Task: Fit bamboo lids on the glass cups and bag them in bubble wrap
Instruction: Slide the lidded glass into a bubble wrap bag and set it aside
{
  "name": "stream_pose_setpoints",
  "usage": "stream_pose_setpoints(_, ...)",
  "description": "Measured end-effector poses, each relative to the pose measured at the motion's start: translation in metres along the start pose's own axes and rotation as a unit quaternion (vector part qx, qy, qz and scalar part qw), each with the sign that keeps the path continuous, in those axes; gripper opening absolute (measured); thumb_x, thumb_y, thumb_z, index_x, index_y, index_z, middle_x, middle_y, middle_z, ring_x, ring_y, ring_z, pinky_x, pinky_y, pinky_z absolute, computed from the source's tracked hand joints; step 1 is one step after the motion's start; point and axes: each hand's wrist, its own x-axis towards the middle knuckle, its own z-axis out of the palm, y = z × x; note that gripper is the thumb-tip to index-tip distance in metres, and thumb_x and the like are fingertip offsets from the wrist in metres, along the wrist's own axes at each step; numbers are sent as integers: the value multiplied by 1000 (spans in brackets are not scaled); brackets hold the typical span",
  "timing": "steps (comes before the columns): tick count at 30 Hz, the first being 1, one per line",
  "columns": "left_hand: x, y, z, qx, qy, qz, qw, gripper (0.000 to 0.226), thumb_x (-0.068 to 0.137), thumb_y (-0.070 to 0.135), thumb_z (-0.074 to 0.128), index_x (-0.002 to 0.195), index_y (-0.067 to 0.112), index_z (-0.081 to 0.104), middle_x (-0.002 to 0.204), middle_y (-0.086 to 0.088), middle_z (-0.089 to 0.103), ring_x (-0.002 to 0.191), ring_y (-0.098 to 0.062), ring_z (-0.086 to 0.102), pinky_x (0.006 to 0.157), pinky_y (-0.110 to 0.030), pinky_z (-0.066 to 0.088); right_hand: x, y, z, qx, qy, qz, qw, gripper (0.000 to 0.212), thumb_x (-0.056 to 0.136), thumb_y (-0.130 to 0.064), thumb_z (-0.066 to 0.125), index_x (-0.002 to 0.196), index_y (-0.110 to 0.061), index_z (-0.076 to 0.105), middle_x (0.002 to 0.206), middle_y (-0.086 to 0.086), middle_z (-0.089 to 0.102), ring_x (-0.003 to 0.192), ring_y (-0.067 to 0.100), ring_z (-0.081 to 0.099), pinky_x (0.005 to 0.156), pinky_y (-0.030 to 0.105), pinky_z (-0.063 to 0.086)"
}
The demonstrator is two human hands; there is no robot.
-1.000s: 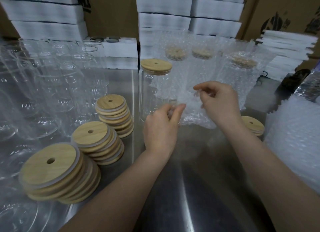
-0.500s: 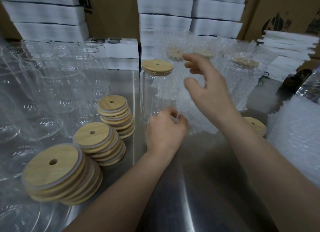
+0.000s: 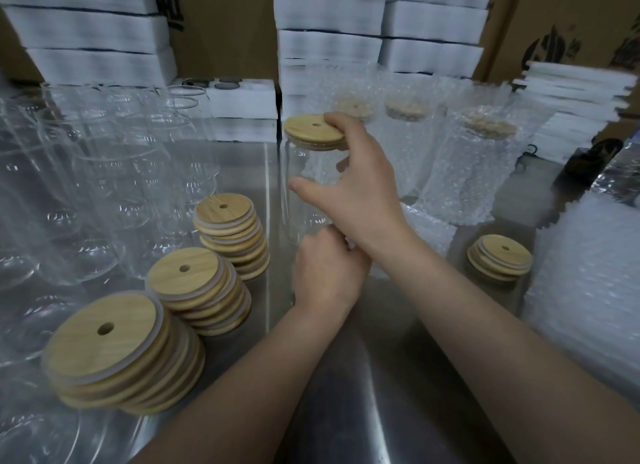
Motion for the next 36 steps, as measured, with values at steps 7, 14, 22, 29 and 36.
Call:
stream_pose_setpoints(7,4,-2,3,-5,25,-4,1000,49,91,49,52,57,13,49,54,-4,56,64,-30,60,59,-38,45,-12,-12,-30,374,156,83,910,65,82,-25,75,136,-24,38,127,2,48,111,19,58,88,50,57)
stream_pose_setpoints(14,10,-6,1,-63,54,-33,996,43,92,50,55,74,14,70,69,-11,70,71,-33,67,70,-38,54,-24,0,-51,577,72,268,769,59,84,-39,67,135,-21,44,123,11,48,109,28,56,79,62,56)
stream_pose_setpoints(22,16,-8,-2,-144,83,-74,983,45,91,45,61,70,5,69,69,-18,69,68,-41,65,67,-47,54,-22,4,-55,526,79,292,795,68,78,-43,72,137,-18,48,114,7,53,97,24,61,80,63,55)
stream_pose_setpoints(29,19,-10,-4,-249,93,-90,960,47,90,30,68,62,-5,59,37,2,51,28,-13,44,33,-16,30,-21,8,-60,440,117,216,863,66,74,-39,72,134,-29,47,112,-1,58,95,20,60,76,42,59)
stream_pose_setpoints(36,21,-13,-3,-310,106,-103,939,17,88,5,61,72,3,57,42,3,55,36,-13,47,42,-26,37,-19,14,-61,440,153,207,861,72,72,-35,73,138,-27,45,114,1,52,98,21,55,76,42,59)
